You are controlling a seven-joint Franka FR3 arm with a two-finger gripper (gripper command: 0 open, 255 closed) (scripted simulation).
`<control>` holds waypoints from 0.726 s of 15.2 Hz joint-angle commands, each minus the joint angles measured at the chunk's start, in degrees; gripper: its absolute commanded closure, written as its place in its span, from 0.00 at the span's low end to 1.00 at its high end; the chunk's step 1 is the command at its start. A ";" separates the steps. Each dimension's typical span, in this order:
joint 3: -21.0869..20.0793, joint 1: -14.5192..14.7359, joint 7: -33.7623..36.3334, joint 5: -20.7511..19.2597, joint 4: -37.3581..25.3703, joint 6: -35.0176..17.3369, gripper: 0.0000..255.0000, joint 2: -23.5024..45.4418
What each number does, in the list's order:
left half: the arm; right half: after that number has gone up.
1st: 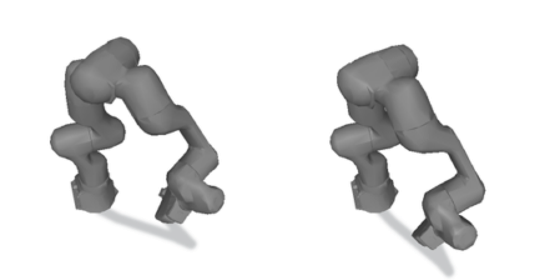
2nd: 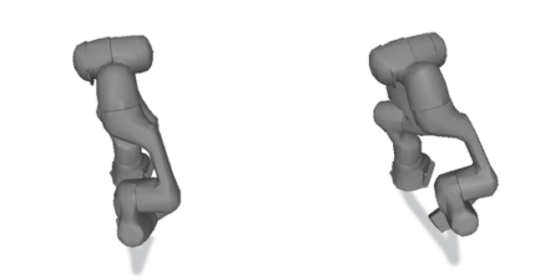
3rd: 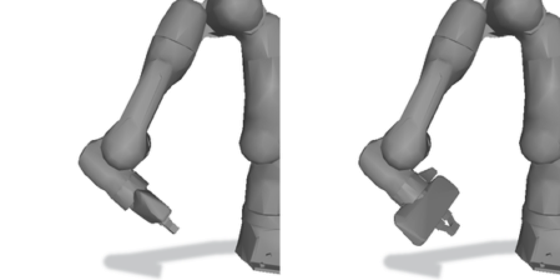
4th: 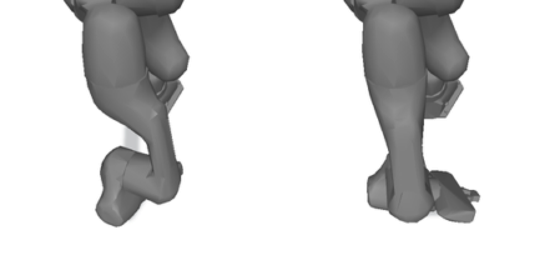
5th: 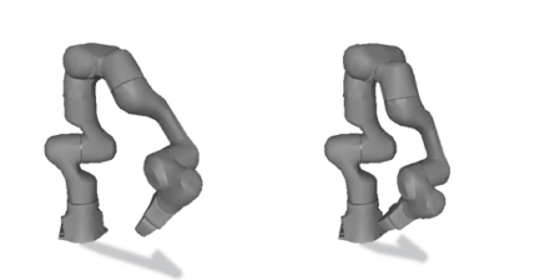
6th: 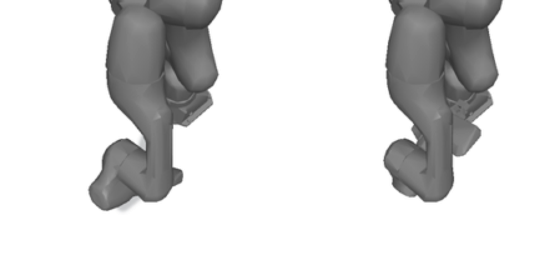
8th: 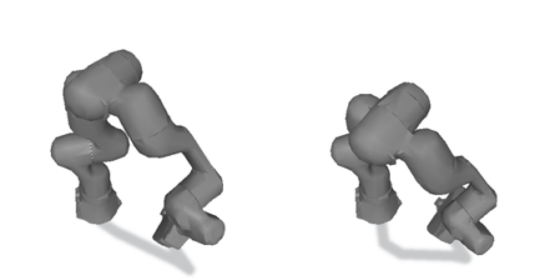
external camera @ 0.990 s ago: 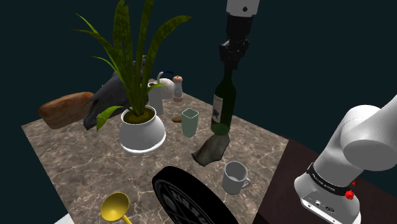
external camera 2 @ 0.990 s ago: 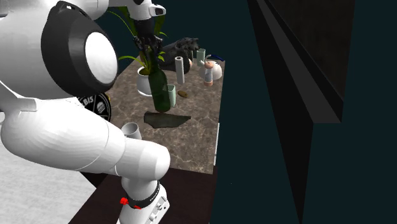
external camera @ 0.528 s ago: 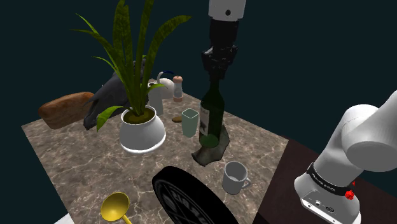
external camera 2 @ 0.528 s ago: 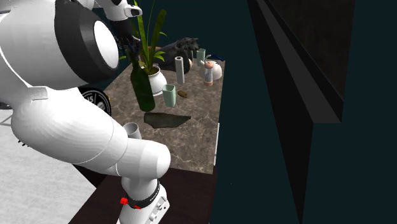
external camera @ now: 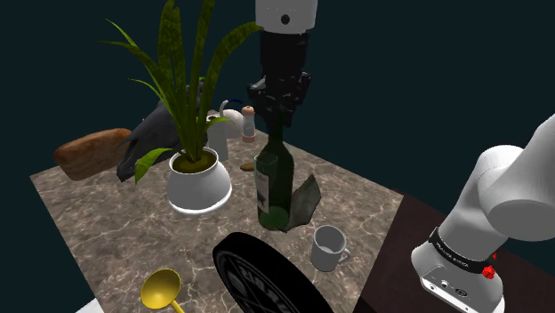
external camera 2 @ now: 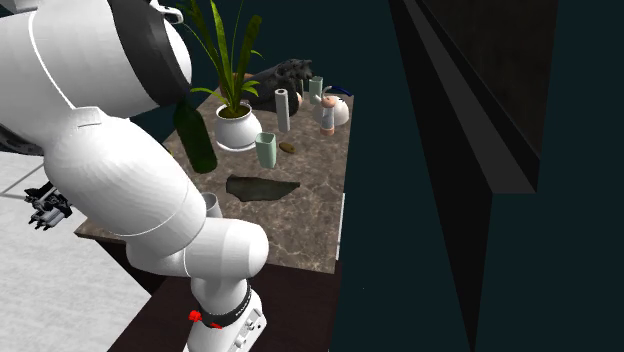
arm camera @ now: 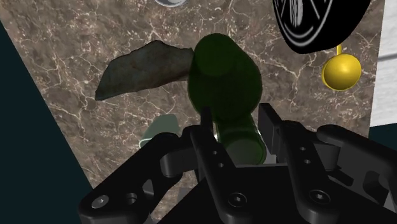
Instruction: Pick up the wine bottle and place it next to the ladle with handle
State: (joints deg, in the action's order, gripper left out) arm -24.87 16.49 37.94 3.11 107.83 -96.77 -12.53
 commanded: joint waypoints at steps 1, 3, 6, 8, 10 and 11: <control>-2.25 0.84 3.51 -0.95 -3.22 0.28 1.00 3.13; -4.33 1.89 6.93 -2.10 -6.26 0.67 1.00 6.09; -4.28 1.97 6.88 -1.95 -3.64 -1.68 1.00 5.79; -4.30 1.99 6.88 -1.90 -2.00 -3.23 1.00 5.70; -4.33 2.02 6.89 -1.86 -0.41 -4.77 1.00 5.64; -4.35 2.04 6.91 -1.85 0.37 -5.54 1.00 5.64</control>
State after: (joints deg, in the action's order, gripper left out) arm -29.18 18.49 44.78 1.25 107.44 -101.52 -6.88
